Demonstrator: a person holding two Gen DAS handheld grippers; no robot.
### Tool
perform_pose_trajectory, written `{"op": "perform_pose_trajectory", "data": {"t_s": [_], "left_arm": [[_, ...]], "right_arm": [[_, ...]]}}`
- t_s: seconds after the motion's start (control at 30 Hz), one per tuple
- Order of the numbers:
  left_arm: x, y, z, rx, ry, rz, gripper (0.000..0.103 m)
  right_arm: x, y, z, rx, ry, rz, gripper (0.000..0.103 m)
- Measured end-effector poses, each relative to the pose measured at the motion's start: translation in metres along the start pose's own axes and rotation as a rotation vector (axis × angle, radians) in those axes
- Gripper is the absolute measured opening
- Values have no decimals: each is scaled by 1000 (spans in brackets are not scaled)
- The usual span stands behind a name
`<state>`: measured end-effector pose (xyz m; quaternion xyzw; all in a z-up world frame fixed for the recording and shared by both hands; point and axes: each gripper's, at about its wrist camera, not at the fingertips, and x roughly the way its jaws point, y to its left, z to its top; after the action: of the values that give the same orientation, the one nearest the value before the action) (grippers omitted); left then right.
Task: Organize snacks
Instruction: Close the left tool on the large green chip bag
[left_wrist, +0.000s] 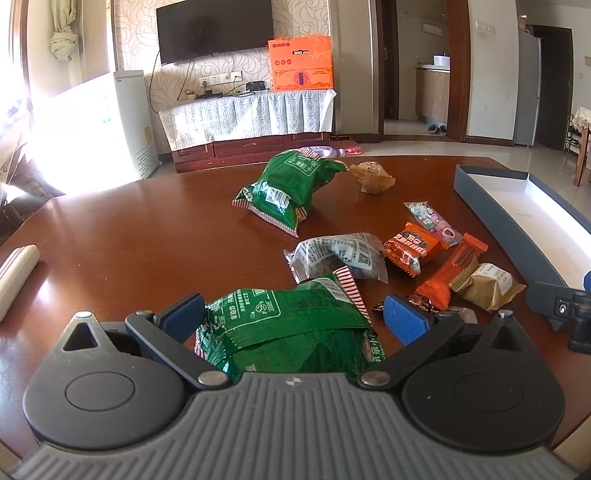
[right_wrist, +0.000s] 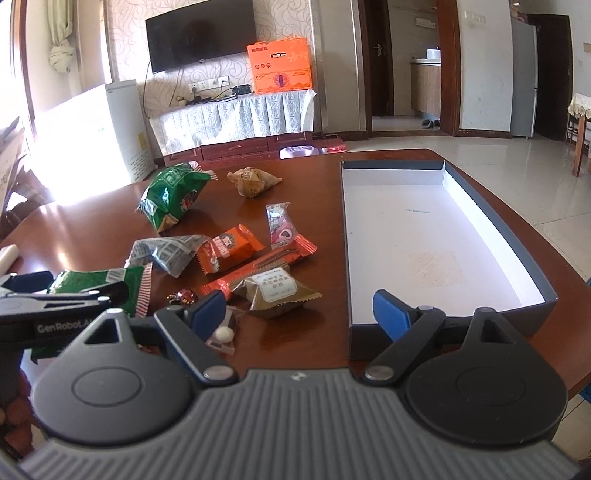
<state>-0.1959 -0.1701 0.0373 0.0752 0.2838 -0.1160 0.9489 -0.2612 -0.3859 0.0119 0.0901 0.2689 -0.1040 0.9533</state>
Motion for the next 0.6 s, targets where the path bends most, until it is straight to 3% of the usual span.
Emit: {"op": "perform_pose_trajectory", "data": {"t_s": [0.6], "left_arm": [[8,-4,-1,-5,2,15,103]], "right_arm": [[0,1,-1,-4,6,-7,88]]}}
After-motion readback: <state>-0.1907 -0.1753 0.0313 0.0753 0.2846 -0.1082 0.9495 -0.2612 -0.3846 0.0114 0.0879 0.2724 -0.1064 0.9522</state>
